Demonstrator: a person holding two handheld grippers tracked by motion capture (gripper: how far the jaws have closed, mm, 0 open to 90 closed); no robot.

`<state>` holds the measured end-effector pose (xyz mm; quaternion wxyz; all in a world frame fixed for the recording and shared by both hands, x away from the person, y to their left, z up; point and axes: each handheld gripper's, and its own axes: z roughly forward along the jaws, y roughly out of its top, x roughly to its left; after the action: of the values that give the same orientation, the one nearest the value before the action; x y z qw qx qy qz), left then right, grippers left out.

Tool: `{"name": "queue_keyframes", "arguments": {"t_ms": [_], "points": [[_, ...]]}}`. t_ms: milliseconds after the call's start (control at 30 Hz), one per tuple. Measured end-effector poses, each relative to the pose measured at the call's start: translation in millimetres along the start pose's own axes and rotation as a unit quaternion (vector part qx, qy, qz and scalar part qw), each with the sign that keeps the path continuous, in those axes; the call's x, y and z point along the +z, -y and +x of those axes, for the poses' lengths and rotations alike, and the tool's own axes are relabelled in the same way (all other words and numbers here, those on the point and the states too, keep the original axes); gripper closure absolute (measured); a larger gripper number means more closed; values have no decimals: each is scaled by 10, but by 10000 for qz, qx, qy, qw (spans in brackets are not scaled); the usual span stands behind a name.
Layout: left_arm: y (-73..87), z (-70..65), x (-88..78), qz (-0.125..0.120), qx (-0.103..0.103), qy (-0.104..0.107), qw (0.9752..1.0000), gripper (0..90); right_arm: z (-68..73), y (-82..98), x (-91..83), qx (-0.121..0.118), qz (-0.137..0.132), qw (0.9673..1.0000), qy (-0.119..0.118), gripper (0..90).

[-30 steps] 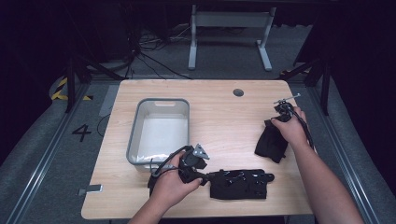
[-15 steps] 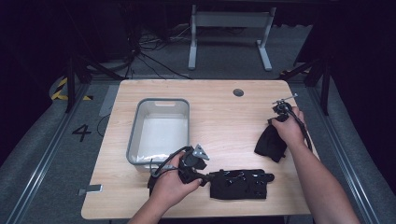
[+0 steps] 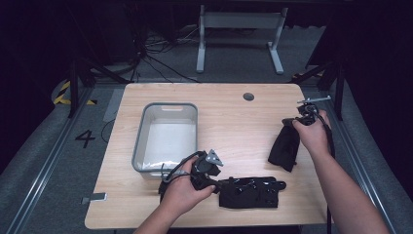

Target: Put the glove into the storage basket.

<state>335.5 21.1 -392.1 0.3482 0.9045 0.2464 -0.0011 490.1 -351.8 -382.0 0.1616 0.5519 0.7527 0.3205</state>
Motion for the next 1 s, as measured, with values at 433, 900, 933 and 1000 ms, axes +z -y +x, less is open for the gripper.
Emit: {"name": "queue_keyframes", "arguments": {"t_ms": [433, 900, 933, 1000], "points": [[-206, -129, 187, -75, 204, 133, 9997, 486, 275, -49, -520, -53, -805, 9955, -495, 864], [-378, -76, 306, -392, 32, -94, 9992, 450, 891, -11, -801, -440, -1088, 9844, -1307, 864], [-383, -63, 311, -403, 21, -66, 9992, 450, 891, -11, -801, -440, -1088, 9844, -1307, 864], [-392, -49, 331, -402, 15, -19, 9992, 467, 959, -3, -811, -481, -1099, 9834, -1361, 864]]}}
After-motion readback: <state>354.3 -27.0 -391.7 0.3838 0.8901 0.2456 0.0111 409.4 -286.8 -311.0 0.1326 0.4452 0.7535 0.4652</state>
